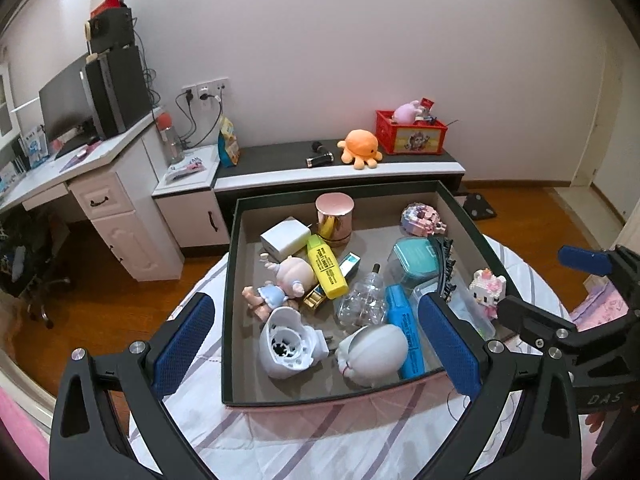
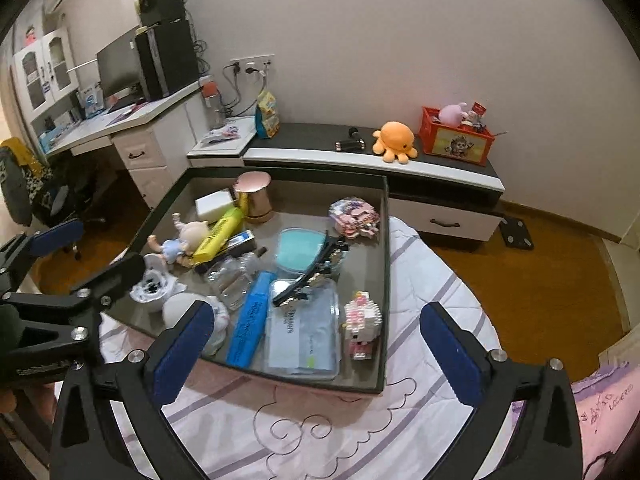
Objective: Organize rigid objects
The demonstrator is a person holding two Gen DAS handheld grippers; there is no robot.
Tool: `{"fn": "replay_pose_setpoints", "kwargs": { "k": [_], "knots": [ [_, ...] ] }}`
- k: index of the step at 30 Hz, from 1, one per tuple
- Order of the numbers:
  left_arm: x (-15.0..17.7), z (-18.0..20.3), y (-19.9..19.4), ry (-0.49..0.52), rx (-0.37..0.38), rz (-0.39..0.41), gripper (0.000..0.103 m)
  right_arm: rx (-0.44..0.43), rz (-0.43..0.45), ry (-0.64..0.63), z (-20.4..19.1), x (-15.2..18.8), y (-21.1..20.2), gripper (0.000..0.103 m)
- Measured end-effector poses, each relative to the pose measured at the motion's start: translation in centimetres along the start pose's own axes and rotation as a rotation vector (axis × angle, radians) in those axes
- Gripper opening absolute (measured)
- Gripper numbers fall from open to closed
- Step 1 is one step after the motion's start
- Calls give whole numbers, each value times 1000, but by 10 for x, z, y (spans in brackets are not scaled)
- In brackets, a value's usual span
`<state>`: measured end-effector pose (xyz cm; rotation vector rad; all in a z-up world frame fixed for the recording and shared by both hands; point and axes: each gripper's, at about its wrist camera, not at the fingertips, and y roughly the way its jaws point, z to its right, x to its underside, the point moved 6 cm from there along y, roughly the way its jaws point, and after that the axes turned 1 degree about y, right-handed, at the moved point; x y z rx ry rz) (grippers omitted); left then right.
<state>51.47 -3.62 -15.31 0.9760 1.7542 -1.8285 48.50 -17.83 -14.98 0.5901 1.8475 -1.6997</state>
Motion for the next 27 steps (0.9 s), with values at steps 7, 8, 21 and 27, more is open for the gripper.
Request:
{"fn": "replay_pose_setpoints", "kwargs": {
  "k": [7, 8, 21, 27],
  "knots": [
    [2, -1, -33, 6, -1, 55, 103, -4, 34, -7, -6, 3, -24, 103],
    [2, -1, -39, 12, -8, 73, 103, -6, 45, -9, -8, 4, -30, 103],
    [18, 2, -163, 4, -59, 335, 103, -16, 250, -52, -32, 20, -129, 103],
    [36, 8, -225, -10, -75, 447, 103, -4, 375, -65, -44, 40, -185, 103]
  ]
}}
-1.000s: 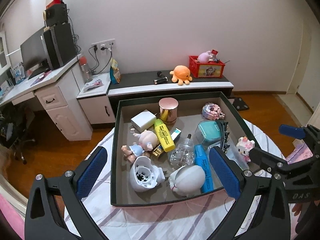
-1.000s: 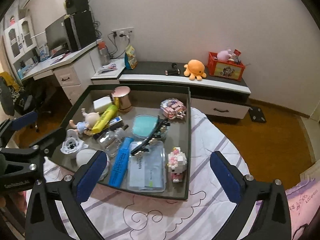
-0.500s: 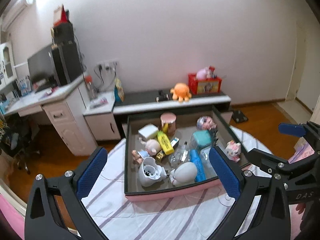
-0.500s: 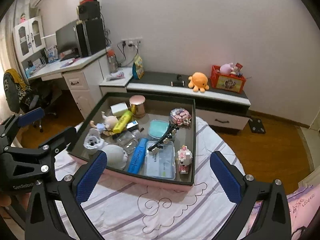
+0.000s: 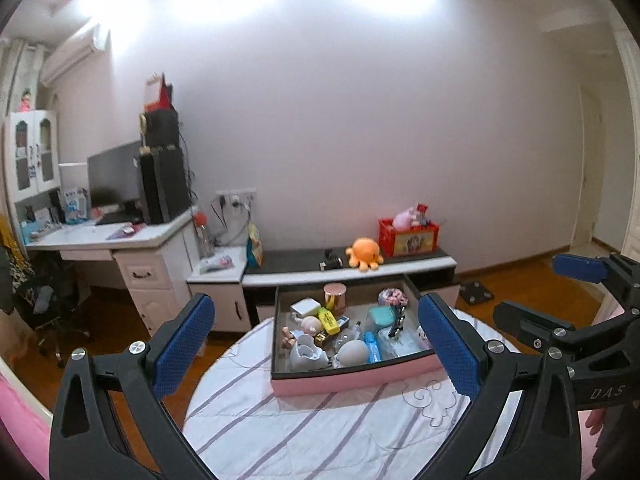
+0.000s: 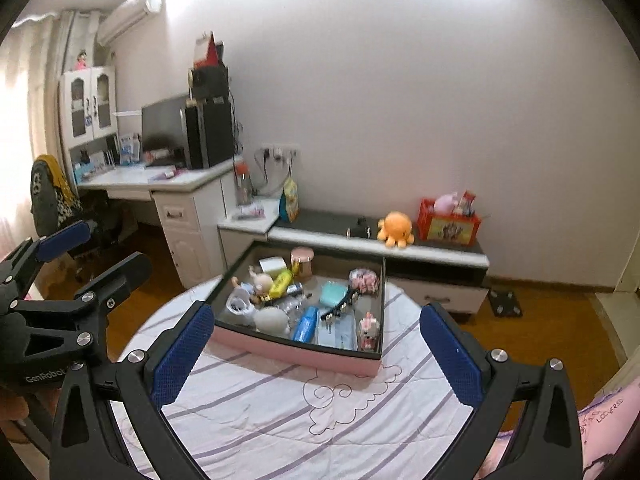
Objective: Organize rigid objects
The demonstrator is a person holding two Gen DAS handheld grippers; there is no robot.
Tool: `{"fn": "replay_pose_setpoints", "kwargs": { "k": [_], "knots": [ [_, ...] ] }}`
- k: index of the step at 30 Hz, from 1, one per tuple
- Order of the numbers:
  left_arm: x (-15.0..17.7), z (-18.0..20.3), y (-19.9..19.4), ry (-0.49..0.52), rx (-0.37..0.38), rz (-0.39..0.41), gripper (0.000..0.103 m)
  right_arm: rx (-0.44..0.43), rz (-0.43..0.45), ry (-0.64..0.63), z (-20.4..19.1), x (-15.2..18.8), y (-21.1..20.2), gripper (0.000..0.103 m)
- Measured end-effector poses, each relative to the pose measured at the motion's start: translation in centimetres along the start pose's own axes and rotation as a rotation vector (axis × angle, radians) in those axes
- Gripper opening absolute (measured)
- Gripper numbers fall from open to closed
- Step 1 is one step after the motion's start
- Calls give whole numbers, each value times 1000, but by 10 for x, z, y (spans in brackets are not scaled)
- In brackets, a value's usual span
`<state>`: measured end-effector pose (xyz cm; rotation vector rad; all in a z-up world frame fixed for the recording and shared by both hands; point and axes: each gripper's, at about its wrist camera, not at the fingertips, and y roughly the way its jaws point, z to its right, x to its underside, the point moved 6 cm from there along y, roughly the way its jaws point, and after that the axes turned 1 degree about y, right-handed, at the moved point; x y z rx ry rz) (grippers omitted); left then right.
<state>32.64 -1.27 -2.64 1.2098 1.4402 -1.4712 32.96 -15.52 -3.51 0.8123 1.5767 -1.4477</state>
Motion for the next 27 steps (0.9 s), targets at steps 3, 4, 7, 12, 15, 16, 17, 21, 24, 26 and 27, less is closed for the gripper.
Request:
{"fn": "replay_pose_setpoints", "kwargs": {
  "k": [3, 4, 7, 12, 15, 16, 17, 21, 24, 26, 27],
  "knots": [
    [-2, 0, -34, -10, -18, 61, 103, 2, 59, -1, -7, 2, -26, 103],
    [-2, 0, -44, -11, -26, 75, 103, 5, 80, -2, -10, 3, -36, 103],
    [-3, -2, -74, -14, -45, 120, 103, 8, 139, -4, -18, 6, -62, 103],
    [-17, -3, -120, -3, -75, 190, 103, -19, 219, 17, -27, 3, -100, 103],
    [-28, -4, -138, -3, -89, 220, 103, -39, 245, 22, -30, -6, -116, 103],
    [-33, -4, -143, -8, -94, 226, 103, -34, 258, 20, -32, -9, -121, 103],
    [-39, -5, -147, -14, -99, 228, 103, -25, 276, 17, -33, -12, -126, 103],
    [-55, -7, -165, -33, -97, 285, 103, -10, 344, 13, -36, -28, -146, 103],
    [-58, -7, -174, -29, -131, 321, 103, 6, 374, 13, -39, -32, -152, 103],
    [-57, -5, -178, -17, -150, 342, 103, 19, 390, 12, -41, -30, -157, 103],
    [-56, -4, -182, -9, -164, 355, 103, 26, 394, 16, -41, -29, -157, 103]
  ]
}}
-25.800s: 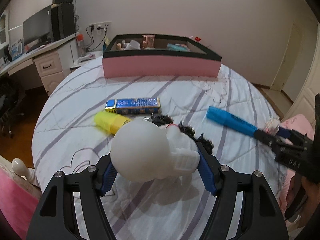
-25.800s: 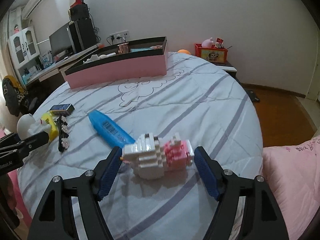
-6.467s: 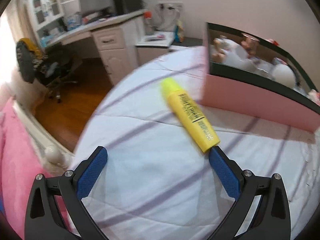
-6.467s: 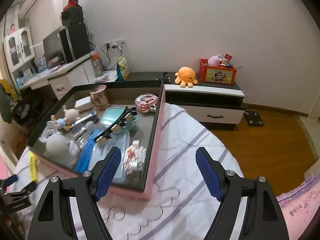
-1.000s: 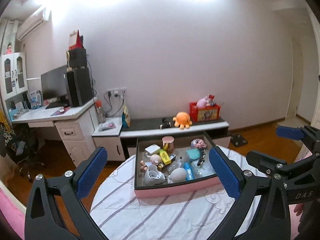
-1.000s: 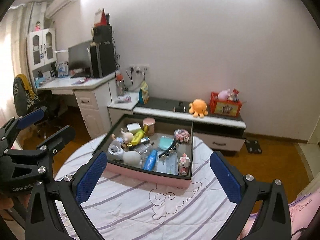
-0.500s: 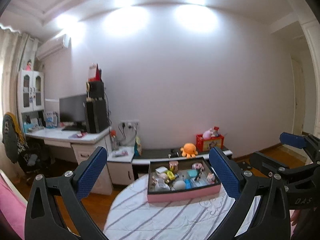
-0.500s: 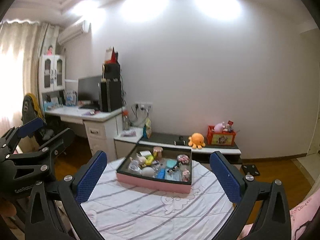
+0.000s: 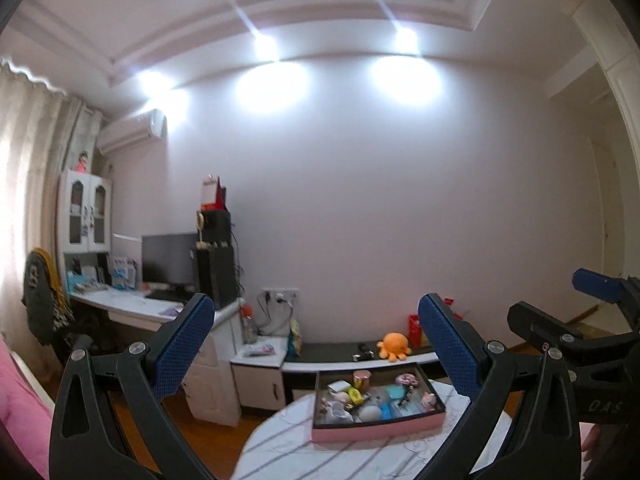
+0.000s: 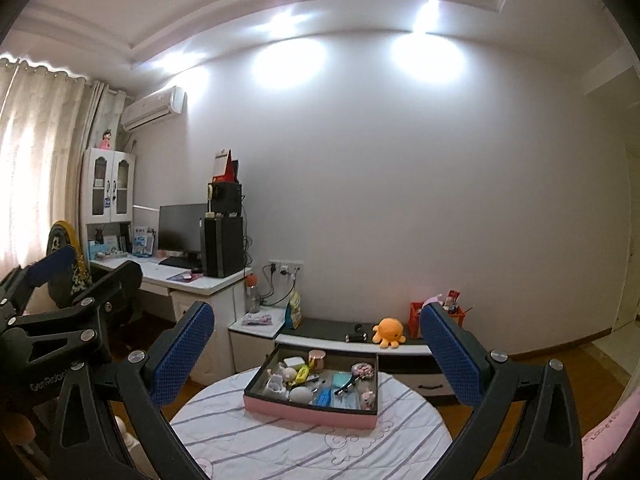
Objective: Organize rigid objects
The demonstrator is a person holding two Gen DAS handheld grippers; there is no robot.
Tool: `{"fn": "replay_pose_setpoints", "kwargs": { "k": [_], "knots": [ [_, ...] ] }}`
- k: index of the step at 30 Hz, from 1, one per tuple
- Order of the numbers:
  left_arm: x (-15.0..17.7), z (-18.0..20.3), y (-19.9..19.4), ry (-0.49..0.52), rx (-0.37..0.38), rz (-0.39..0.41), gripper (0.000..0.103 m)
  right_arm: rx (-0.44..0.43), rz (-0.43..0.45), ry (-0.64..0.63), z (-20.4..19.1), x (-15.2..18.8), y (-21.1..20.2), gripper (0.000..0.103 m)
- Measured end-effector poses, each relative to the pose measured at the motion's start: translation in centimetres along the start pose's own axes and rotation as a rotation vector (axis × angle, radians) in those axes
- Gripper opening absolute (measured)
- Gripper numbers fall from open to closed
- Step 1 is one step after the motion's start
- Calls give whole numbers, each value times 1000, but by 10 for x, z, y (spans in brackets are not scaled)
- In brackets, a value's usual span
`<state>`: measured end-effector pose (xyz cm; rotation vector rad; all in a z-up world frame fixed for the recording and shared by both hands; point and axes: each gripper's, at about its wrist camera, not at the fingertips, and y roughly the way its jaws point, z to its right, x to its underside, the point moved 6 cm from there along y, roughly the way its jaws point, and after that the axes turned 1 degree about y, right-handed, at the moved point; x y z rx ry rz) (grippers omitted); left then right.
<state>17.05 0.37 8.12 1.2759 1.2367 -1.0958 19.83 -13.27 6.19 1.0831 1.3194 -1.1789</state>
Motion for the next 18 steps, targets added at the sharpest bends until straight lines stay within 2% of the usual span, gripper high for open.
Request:
{"fn": "replay_pose_setpoints", "kwargs": {
  "k": [9, 18],
  "knots": [
    [10, 5, -12, 8, -13, 32, 103, 66, 35, 27, 4, 12, -21, 103],
    [15, 5, -16, -17, 20, 34, 103, 138, 72, -13, 3, 13, -38, 103]
  ]
}}
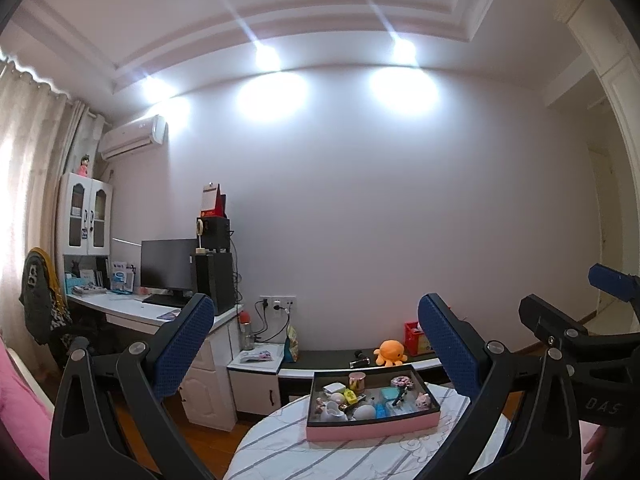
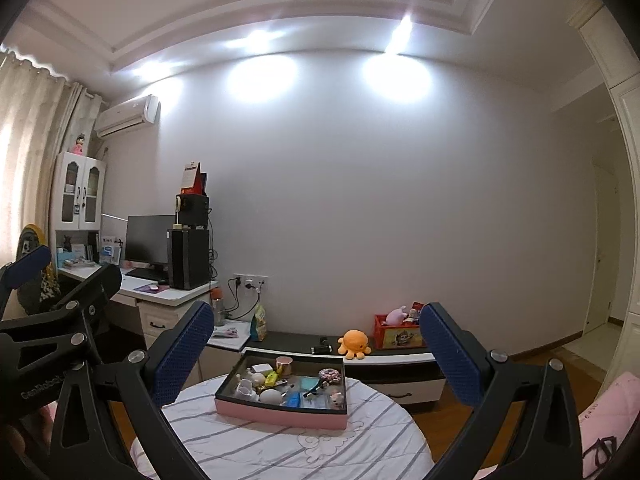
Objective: Organize rigid objects
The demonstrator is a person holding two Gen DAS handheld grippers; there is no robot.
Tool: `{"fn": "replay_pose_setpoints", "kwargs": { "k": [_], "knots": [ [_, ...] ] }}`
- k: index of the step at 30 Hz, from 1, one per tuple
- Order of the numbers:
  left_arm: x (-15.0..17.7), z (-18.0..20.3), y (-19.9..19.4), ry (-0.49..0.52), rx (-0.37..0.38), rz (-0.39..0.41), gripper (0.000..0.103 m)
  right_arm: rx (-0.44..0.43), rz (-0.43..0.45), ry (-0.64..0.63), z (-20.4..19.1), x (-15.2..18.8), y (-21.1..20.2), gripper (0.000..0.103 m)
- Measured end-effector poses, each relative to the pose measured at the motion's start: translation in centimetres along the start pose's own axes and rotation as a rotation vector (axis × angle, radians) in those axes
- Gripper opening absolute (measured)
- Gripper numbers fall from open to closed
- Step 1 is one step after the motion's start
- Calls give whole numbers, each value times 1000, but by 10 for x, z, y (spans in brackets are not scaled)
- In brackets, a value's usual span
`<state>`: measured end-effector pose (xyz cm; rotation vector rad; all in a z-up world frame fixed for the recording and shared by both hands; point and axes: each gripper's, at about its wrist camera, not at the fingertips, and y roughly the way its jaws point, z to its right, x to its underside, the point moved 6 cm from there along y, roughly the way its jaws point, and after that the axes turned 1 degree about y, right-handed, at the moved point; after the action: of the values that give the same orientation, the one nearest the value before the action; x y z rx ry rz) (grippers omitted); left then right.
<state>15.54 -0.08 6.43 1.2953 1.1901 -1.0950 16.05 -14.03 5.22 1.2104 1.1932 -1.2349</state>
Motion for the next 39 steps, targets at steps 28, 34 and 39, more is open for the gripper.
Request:
{"fn": "replay_pose_setpoints", "kwargs": {
  "k": [28, 34, 39],
  "knots": [
    [12, 2, 4, 20, 2, -23, 103, 99, 63, 23, 9, -1, -14, 103],
    [20, 4, 12, 40, -8, -43, 103, 99, 40, 24, 8, 4, -8, 103],
    [30, 1, 19, 40, -12, -72, 103, 95, 10, 22, 6, 10, 1, 103]
  ]
}}
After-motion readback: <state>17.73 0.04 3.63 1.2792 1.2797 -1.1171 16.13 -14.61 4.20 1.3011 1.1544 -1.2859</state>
